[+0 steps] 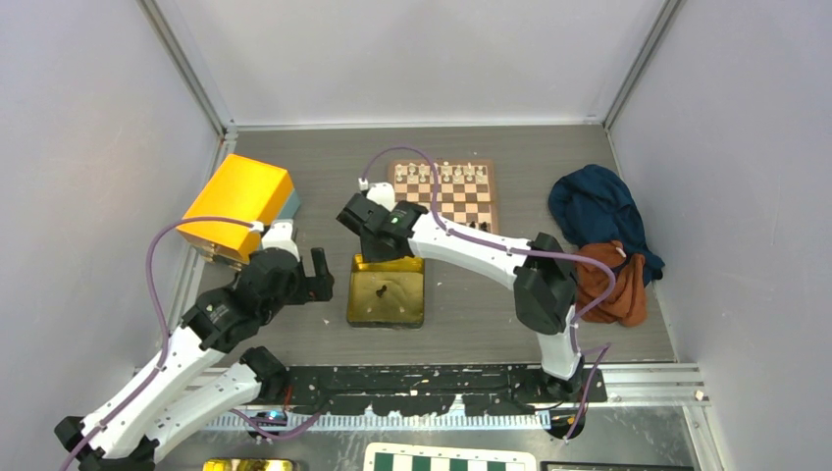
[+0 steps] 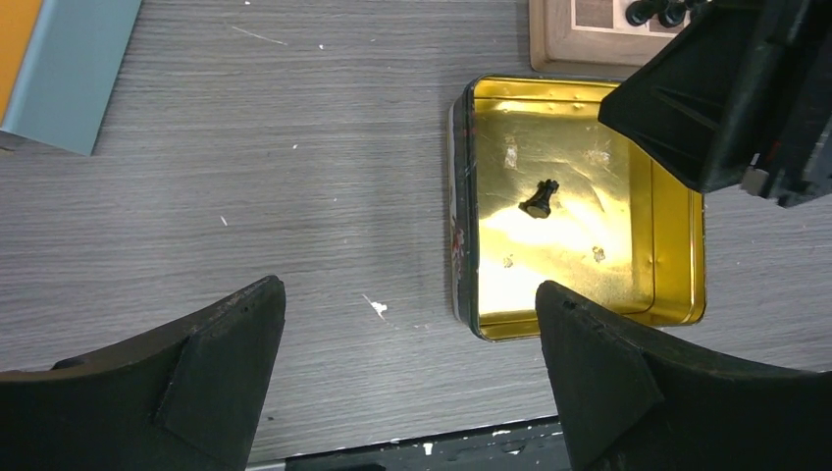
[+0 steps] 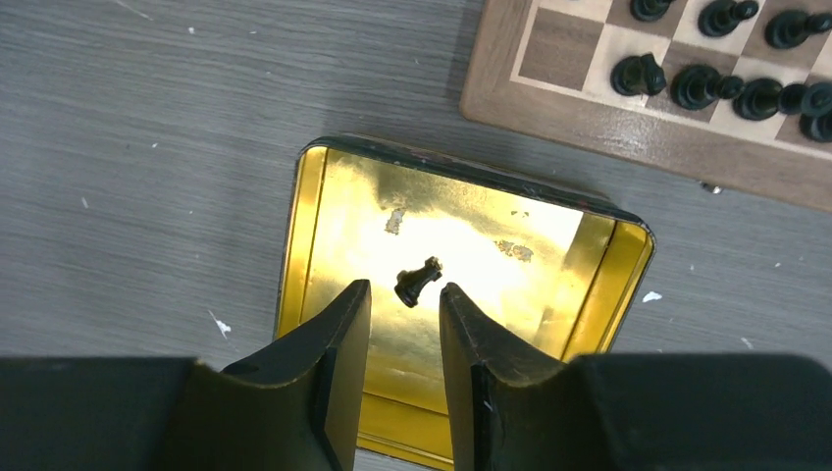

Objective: Set up the chess pieces on the board
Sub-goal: Pick up the chess piece from the storage box.

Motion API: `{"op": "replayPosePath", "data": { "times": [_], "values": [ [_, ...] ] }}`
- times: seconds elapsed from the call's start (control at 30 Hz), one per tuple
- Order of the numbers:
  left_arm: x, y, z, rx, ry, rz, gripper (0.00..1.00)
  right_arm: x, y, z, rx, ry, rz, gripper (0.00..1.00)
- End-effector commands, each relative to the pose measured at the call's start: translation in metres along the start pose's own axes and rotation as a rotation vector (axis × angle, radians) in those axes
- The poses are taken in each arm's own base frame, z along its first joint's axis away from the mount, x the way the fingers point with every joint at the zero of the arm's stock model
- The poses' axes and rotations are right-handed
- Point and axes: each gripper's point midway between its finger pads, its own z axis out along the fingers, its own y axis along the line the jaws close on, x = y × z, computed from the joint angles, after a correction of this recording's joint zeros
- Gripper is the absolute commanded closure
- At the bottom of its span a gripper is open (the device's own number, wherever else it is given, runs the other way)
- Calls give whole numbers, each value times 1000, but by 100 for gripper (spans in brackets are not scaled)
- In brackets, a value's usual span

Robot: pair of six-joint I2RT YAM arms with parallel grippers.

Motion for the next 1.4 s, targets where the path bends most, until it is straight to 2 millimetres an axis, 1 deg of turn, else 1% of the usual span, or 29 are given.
{"op": "replayPosePath", "data": {
  "times": [0.0,0.23,0.4,0.57,0.8,0.87,1.1,1.37],
  "values": [
    [-14,-6,-11,35,-33,-6,0,6,1,12,38,-8,140,62],
    [-14,-6,-14,42,-31,-8,0,20,-5,33,120,34,173,65],
    [-13,-6,-15,41,-21,-7,0,25,-6,40,149,41,216,65],
    [-10,-6,-15,40,-5,-3,0,30,-4,41,163,39,221,65],
    [-7,-6,-16,43,5,-9,0,52,-2,40,174,69,212,65],
    [-7,-6,-16,44,4,-11,0,56,-2,40,173,72,217,65],
    [-6,-6,-16,42,9,-15,0,62,-7,37,182,70,230,65],
    [-5,-6,-14,38,17,-13,0,69,-7,43,181,83,228,65]
  ]
}}
